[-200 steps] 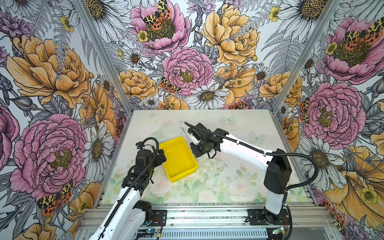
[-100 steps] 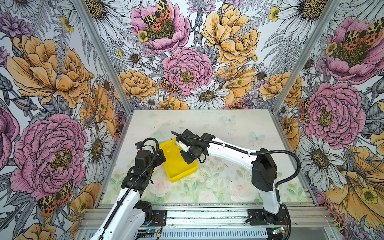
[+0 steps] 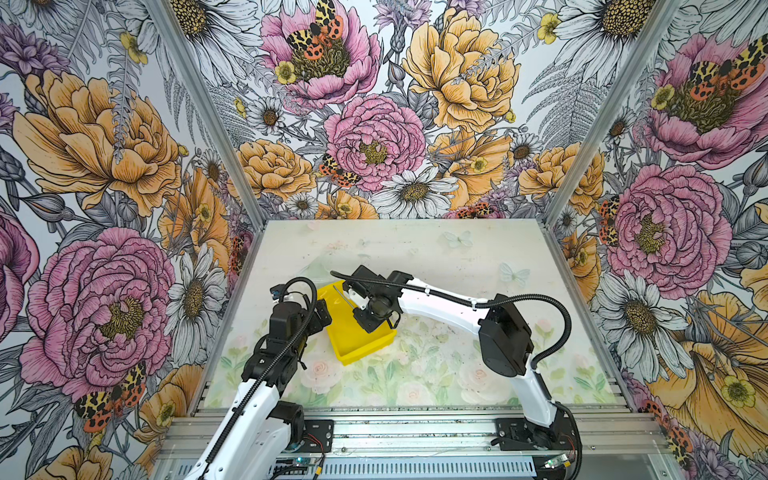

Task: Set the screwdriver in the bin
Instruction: 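Carry the screwdriver with the right gripper over the yellow bin, then lower the screwdriver into the bin and open the right gripper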

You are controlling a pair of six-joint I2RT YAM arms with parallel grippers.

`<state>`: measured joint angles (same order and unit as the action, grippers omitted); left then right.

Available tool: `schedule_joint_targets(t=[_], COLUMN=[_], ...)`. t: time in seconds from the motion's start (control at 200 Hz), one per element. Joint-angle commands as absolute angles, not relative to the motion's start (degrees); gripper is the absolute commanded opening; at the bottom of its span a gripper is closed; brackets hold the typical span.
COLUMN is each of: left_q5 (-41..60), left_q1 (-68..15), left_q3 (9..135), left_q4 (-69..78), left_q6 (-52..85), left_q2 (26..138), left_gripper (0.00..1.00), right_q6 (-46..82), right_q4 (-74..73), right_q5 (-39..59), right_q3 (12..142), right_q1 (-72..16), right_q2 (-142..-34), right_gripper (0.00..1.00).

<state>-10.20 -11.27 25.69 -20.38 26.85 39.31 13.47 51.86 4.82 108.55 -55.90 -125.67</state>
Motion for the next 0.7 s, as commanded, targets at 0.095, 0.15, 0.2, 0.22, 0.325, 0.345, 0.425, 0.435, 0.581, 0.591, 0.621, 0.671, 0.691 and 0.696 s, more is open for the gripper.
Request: schedule_joint_targets(t=[0.095, 0.15, 0.2, 0.22, 0.325, 0.345, 0.425, 0.435, 0.581, 0.591, 0.621, 0.671, 0.691, 0.696], left_q5=[-11.57, -11.54, -13.18, -13.35, -13.30, -13.28, -13.40, -13.37, -13.40, -13.41, -13.36, -13.36, -13.35, -13.35], left_q1=[-12.42, -12.53, -12.57, -12.57, -12.57, -12.52, -12.57, -12.57, -12.63, -12.58, -12.57, -12.65, -12.66, -12.61], left_q3=[25.40, 25.41, 25.41, 25.40, 25.49, 25.49, 25.44, 25.41, 25.35, 25.32, 25.23, 25.22, 25.18, 25.20], left_q4=[-20.51, -20.62, -20.65, -20.65, -20.61, -20.60, -20.59, -20.64, -20.58, -20.61, -20.57, -20.69, -20.61, -20.63], left_q6=[26.01, 26.01, 26.01, 26.02, 25.93, 25.95, 25.89, 25.94, 26.09, 26.06, 26.11, 26.19, 26.22, 26.25], left_q2=[38.67, 38.62, 38.64, 38.67, 38.67, 38.73, 38.73, 38.75, 38.62, 38.53, 38.56, 38.51, 38.56, 38.57], left_gripper=[0.99, 0.99, 0.99, 0.99, 0.99, 0.99, 0.99, 0.99, 0.99, 0.98, 0.99, 0.99, 0.99, 0.99], right_q6=[11.80, 11.78, 11.65, 11.63, 11.54, 11.53, 11.60, 11.58, 11.43, 11.43, 11.36, 11.51, 11.62, 11.66], right_q4=[50.66, 50.52, 50.37, 50.37, 50.19, 50.19, 50.04, 50.02, 49.84, 49.83, 49.76, 49.65, 49.66, 49.66], right_q5=[4.68, 4.83, 4.94, 5.04, 5.02, 5.08, 5.17, 5.18, 4.96, 4.89, 4.74, 4.57, 4.57, 4.57], right_q3=[110.48, 110.30, 110.23, 110.24, 110.24, 110.22, 110.24, 110.22, 110.21, 110.17, 110.29, 110.39, 110.41, 110.45], right_q1=[-55.81, -55.89, -55.87, -55.87, -55.62, -55.63, -55.55, -55.50, -55.48, -55.46, -55.38, -55.29, -55.35, -55.32], right_q2=[-127.89, -128.31, -128.75, -128.92, -129.46, -129.53, -130.06, -130.07, -130.78, -130.82, -130.87, -130.96, -130.98, -130.97], right_gripper=[0.00, 0.00, 0.00, 0.00, 0.00, 0.00, 0.00, 0.00, 0.00, 0.00, 0.00, 0.00, 0.00, 0.00])
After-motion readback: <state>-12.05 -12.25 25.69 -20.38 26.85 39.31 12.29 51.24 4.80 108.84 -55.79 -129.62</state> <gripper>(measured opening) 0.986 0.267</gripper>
